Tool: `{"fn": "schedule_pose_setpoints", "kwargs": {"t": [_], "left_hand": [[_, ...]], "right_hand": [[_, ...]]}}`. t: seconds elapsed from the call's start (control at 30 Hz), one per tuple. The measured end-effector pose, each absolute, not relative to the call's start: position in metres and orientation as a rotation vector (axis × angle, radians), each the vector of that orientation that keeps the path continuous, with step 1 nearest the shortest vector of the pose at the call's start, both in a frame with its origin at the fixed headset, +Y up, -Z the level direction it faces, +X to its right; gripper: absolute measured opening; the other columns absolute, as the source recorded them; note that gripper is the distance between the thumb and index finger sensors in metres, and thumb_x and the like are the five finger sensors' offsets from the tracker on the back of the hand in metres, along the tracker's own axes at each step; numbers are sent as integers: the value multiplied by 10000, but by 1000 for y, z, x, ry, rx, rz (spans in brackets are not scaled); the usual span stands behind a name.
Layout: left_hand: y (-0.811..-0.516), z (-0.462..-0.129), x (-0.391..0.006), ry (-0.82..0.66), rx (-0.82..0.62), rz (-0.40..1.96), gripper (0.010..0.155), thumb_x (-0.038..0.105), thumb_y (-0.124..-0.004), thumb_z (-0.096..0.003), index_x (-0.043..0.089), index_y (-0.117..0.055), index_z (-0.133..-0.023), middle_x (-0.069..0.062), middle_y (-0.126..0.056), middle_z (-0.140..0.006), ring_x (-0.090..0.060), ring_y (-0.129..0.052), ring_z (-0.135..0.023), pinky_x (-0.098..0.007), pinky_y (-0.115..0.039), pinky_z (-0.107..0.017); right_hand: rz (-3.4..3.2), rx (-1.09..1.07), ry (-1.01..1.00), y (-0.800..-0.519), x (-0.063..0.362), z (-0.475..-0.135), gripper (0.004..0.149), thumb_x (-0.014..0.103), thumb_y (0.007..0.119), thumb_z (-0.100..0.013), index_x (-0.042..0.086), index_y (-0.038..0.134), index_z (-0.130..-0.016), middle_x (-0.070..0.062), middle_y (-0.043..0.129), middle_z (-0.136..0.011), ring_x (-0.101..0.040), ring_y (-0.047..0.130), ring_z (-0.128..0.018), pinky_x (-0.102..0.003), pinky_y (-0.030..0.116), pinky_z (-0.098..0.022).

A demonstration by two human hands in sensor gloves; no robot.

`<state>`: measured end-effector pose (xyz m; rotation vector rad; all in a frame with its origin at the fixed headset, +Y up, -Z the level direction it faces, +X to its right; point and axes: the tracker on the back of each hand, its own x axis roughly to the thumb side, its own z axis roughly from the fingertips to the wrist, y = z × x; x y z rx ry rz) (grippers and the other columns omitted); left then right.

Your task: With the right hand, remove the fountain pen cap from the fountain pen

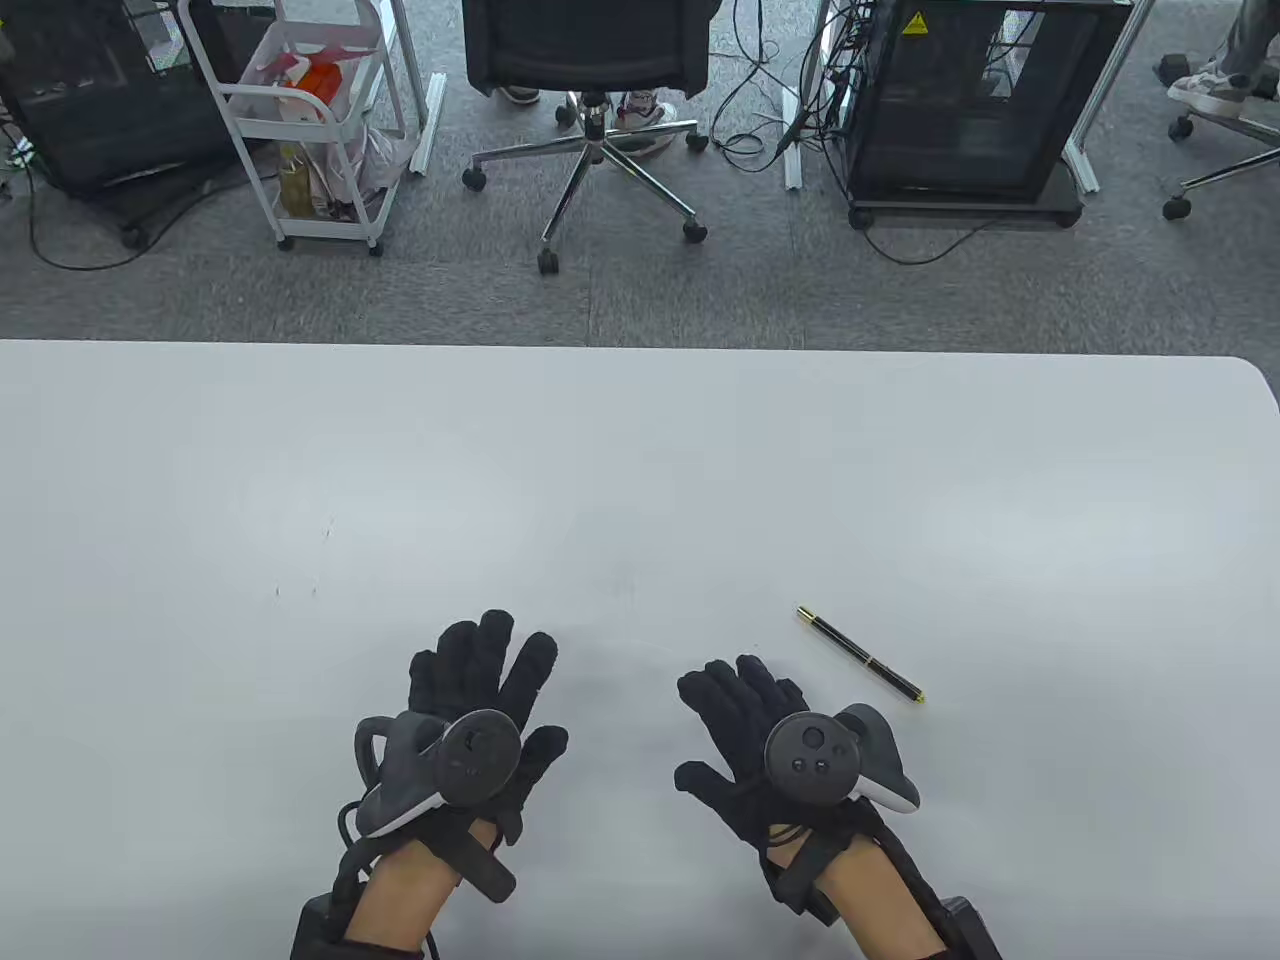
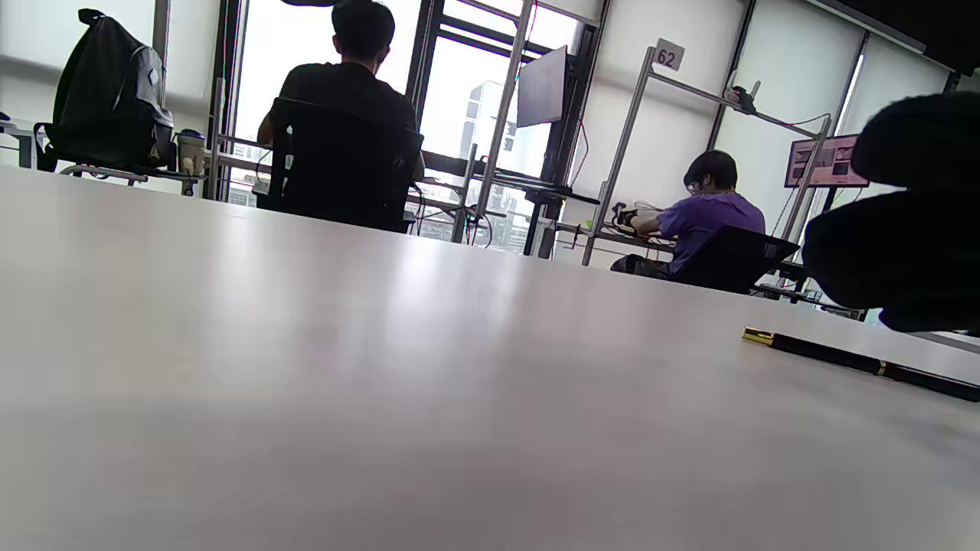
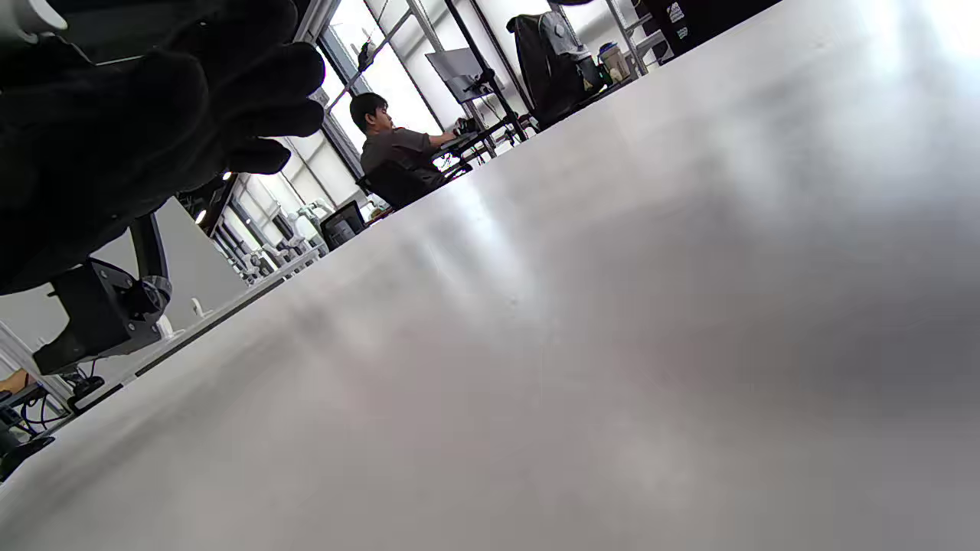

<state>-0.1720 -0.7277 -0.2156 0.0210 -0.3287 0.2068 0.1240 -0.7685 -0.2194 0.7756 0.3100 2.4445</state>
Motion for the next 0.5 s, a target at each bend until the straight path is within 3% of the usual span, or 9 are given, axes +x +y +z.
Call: {"fn": "schedule_pose_setpoints", "kwargs": {"t": [0.5], "left_hand": [[-732, -218, -162, -377, -5, 195, 729, 611, -553, -349, 392, -294, -995, -152, -351, -1150, -532, -478, -1039, -729, -452, -663]], "right_hand": [[2432, 792, 191, -761, 133, -223, 737, 649, 546, -526, 307, 241, -1102, -218, 366, -1162, -539, 333, -1048, -729, 299, -707]]}}
